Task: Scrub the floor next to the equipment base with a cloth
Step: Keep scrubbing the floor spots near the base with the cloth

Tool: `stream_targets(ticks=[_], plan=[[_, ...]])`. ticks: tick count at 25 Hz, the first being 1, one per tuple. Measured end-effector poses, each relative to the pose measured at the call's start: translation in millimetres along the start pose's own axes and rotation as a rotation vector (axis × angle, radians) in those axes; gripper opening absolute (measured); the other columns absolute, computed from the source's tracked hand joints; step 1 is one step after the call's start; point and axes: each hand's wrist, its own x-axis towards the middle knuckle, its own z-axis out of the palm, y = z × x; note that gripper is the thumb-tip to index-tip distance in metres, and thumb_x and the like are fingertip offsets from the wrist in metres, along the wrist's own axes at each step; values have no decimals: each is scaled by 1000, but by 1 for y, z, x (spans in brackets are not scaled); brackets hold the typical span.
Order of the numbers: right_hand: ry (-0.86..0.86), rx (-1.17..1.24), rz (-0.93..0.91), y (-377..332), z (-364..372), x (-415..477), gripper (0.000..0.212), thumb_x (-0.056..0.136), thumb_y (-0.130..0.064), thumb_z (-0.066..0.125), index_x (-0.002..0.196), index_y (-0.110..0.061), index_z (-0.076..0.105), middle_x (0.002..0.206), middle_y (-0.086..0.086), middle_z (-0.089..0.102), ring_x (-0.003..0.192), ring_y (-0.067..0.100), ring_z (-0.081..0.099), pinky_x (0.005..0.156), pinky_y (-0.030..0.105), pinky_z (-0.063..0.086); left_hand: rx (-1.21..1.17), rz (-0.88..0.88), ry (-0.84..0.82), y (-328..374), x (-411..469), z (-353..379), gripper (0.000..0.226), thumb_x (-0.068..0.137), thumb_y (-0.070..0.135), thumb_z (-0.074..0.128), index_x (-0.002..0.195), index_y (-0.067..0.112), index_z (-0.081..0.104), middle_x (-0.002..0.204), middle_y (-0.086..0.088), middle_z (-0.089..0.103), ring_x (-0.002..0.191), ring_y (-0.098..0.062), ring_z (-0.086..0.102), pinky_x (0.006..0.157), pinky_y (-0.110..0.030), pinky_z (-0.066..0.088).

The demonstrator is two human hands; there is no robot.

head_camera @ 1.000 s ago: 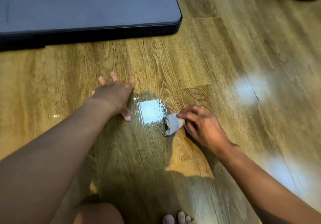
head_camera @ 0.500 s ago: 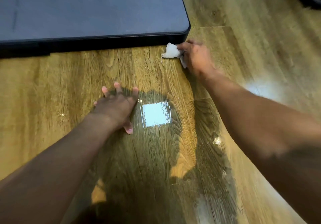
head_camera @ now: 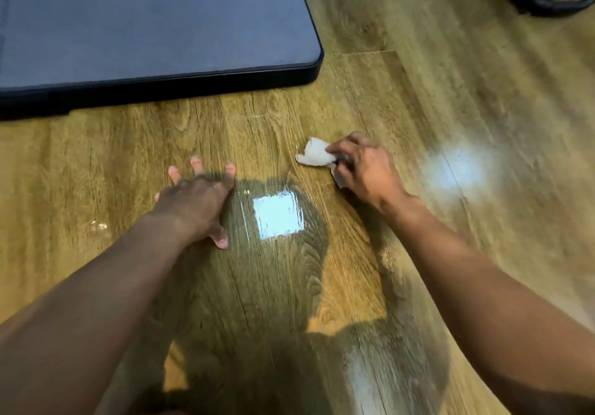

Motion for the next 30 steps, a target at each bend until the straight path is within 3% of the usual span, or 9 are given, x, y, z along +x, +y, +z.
stream_targets(ticks=[3, 5, 9, 12, 16, 23, 26, 28, 30], plan=[[-79, 34, -122, -8, -8, -99, 30, 81, -12, 62, 111, -18, 63, 109, 4, 61, 89, 20, 63, 79, 21, 46, -15, -15, -14, 3, -3, -3, 131, 65, 37, 84, 146, 37, -19, 154, -18, -20, 139, -50, -7, 108, -63, 25], [-148, 25, -182, -2, -16, -112, 31, 82, -8, 64, 112, -17, 62, 111, 5, 61, 92, 21, 63, 79, 22, 47, -28, -27, -31, 5, -3, -7, 131, 65, 33, 84, 147, 37, -18, 154, -18, -23, 139, -50, -9, 109, -64, 23], [-110, -9, 17, -2, -18, -62, 27, 90, -9, 54, 116, -12, 64, 117, 8, 59, 101, 26, 60, 86, 34, 49, -81, -18, -43, 7, -8, -10, 129, 67, 30, 84, 148, 37, -16, 153, -17, -26, 138, -49, -15, 110, -64, 17], [-77, 9, 75, -14, -12, -107, 26, 88, -12, 58, 113, -15, 64, 119, 6, 59, 105, 25, 58, 86, 36, 51, -76, -27, -31, 6, -8, -9, 129, 66, 32, 84, 148, 37, -16, 154, -16, -25, 139, -49, -14, 110, -65, 15], [-159, 77, 23, -24, -19, -187, 27, 79, -12, 65, 105, -18, 65, 107, 2, 61, 94, 22, 62, 79, 22, 46, -82, -32, -38, 6, -7, -9, 130, 66, 33, 85, 148, 38, -15, 154, -16, -26, 139, -49, -13, 111, -64, 16], [-82, 30, 260, -35, -18, -152, 28, 88, -15, 56, 115, -19, 62, 114, 3, 56, 97, 20, 59, 85, 34, 51, -63, -26, -26, 6, -11, -8, 128, 68, 35, 83, 148, 37, -17, 154, -16, -25, 140, -48, -11, 111, -64, 16], [-69, 74, 302, -58, -13, -199, 26, 84, -16, 62, 109, -24, 63, 108, -2, 59, 86, 14, 62, 78, 19, 50, -58, -23, -19, 5, -12, -7, 125, 69, 35, 82, 148, 37, -16, 154, -16, -24, 140, -48, -10, 111, -64, 16], [-138, 197, 348, -61, -16, -208, 28, 80, -10, 65, 102, -27, 67, 101, -9, 63, 83, 5, 62, 74, 6, 41, -57, -29, -23, 7, -13, -8, 125, 69, 35, 82, 148, 37, -15, 155, -16, -24, 140, -48, -10, 111, -64, 16], [-204, 538, 497, -59, -25, -194, 27, 79, -4, 66, 94, -27, 70, 92, -9, 69, 77, 2, 63, 68, 7, 43, -64, -34, -28, 8, -12, -8, 125, 69, 34, 82, 148, 36, -15, 154, -16, -24, 140, -48, -11, 110, -64, 15]])
